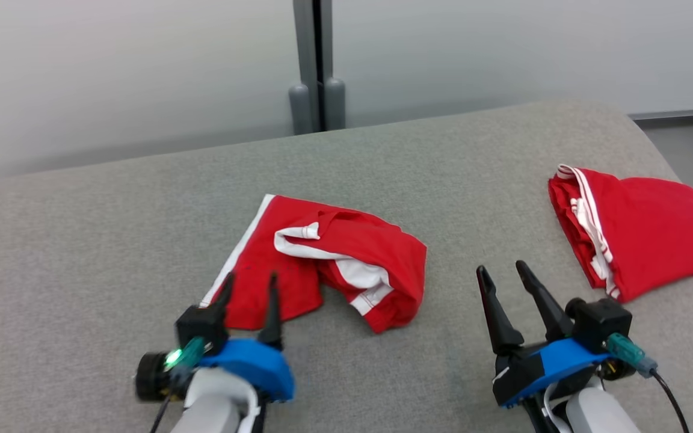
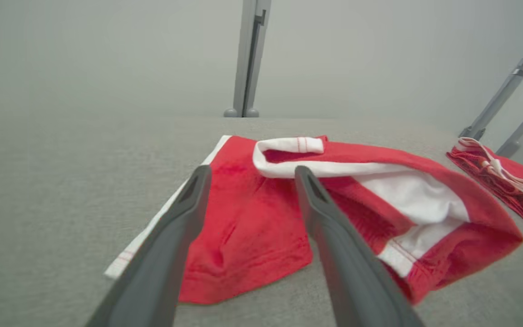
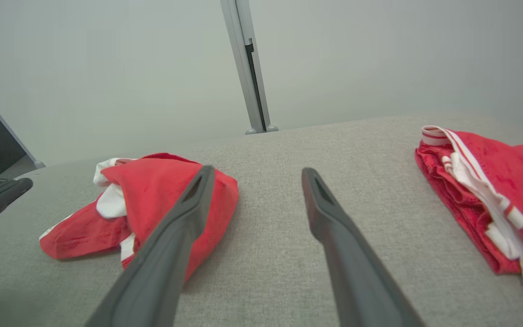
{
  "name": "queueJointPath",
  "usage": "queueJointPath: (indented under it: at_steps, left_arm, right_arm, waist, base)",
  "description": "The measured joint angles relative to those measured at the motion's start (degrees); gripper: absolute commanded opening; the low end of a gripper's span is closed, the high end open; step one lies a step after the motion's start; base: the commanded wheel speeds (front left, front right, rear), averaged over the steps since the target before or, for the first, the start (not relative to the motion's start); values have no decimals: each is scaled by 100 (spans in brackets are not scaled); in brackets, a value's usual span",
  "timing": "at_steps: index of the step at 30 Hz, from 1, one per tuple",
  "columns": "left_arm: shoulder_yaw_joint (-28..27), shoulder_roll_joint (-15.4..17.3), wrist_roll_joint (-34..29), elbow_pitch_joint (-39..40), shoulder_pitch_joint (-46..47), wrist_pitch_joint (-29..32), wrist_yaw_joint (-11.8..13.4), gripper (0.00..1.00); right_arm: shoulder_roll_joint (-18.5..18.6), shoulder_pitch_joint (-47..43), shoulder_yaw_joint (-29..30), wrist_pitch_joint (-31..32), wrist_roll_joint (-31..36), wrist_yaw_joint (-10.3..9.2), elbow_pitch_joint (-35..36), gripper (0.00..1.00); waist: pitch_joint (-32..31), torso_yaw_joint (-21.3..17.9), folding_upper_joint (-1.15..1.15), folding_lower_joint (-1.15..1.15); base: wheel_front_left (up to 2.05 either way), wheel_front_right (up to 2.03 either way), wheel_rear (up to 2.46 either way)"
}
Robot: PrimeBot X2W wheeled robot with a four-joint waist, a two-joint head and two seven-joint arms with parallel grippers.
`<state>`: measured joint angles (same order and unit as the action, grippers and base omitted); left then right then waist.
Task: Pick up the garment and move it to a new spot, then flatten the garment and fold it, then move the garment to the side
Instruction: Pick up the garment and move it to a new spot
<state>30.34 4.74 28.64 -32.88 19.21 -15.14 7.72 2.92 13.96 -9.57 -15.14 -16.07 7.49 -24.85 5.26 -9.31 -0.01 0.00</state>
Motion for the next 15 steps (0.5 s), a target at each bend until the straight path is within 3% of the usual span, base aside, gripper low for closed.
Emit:
queueJointPath:
  at_steps: [7, 15]
  left_arm:
    - [-1325, 31, -598, 595, -1170, 1, 18, 100]
    - [-1857, -153, -1027, 761, -1659, 1, -297, 100]
  right_arm:
    - [-2, -235, -57, 0, -15, 0, -41, 100]
    - [-2, -420, -154, 1, -15, 0, -65, 100]
  waist:
    - [-266, 306, 0, -1]
    - [-334, 675, 1, 0]
  base:
    - [0, 0, 0]
    - [0, 0, 0]
